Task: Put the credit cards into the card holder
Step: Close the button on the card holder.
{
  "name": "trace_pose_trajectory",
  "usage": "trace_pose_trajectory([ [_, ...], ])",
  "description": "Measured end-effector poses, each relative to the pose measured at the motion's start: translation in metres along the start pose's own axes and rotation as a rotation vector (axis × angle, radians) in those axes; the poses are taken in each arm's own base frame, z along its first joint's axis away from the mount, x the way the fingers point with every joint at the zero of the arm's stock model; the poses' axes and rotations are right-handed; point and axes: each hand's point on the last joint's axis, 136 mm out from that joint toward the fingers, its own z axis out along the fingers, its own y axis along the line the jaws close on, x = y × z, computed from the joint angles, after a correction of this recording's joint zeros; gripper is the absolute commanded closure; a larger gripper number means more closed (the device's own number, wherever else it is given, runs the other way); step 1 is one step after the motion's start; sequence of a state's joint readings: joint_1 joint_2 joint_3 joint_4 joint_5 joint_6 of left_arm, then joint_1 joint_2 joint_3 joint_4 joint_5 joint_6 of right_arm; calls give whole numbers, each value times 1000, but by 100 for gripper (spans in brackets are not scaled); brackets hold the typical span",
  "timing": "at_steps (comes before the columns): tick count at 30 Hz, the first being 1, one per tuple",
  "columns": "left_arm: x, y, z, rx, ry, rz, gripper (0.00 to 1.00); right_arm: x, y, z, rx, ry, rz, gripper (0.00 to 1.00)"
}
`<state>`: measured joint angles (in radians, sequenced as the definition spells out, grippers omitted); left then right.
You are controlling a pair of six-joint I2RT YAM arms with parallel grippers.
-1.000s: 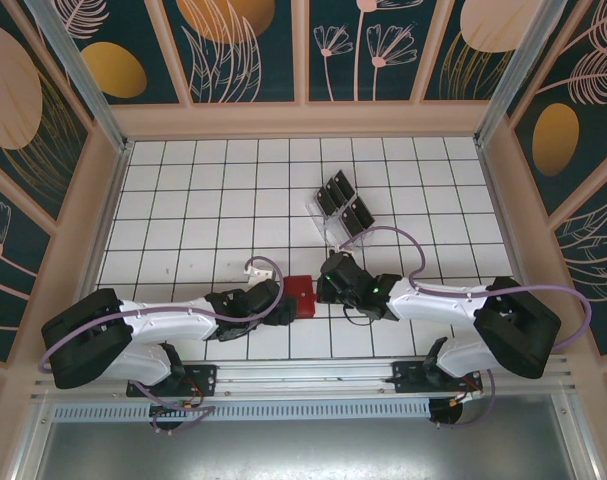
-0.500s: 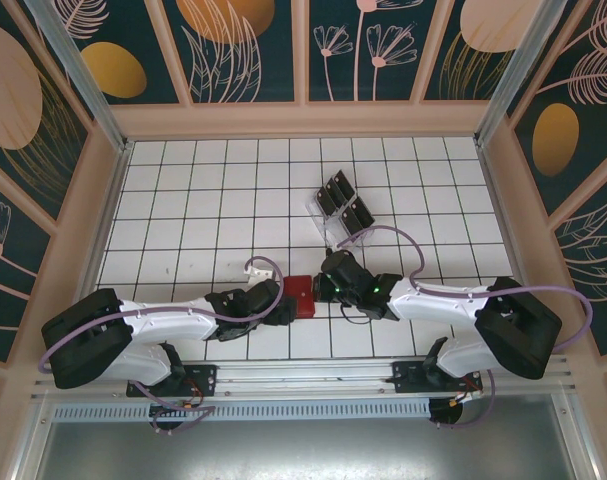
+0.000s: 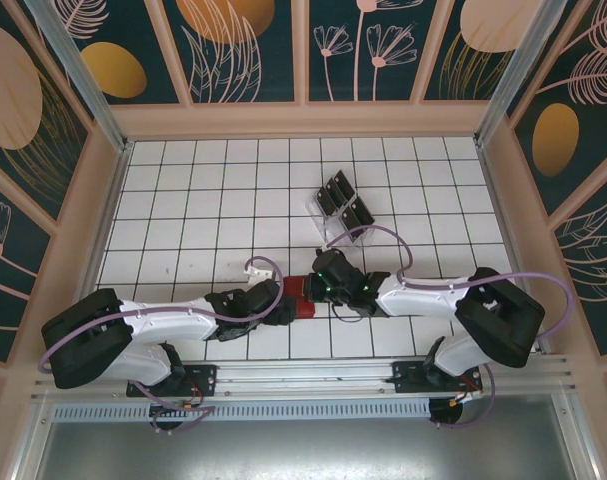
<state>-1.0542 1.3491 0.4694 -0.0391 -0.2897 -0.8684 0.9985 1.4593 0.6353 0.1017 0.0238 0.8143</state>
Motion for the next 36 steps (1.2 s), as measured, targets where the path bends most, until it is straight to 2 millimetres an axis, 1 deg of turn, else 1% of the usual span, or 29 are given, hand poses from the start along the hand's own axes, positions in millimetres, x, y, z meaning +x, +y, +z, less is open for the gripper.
trace_pose_trajectory([
  [15,-1,0,0,1,-6,-1,2,5,2,10,0,14,-4,100],
  [19,0,0,0,1,-6,-1,2,10,4,12,-11,31,-6,100],
  [25,-1,0,0,2,-8,-2,2,12,9,13,-26,36,0,100],
  [36,-1,0,0,1,-9,-2,2,20,1,14,-14,48,11,100],
])
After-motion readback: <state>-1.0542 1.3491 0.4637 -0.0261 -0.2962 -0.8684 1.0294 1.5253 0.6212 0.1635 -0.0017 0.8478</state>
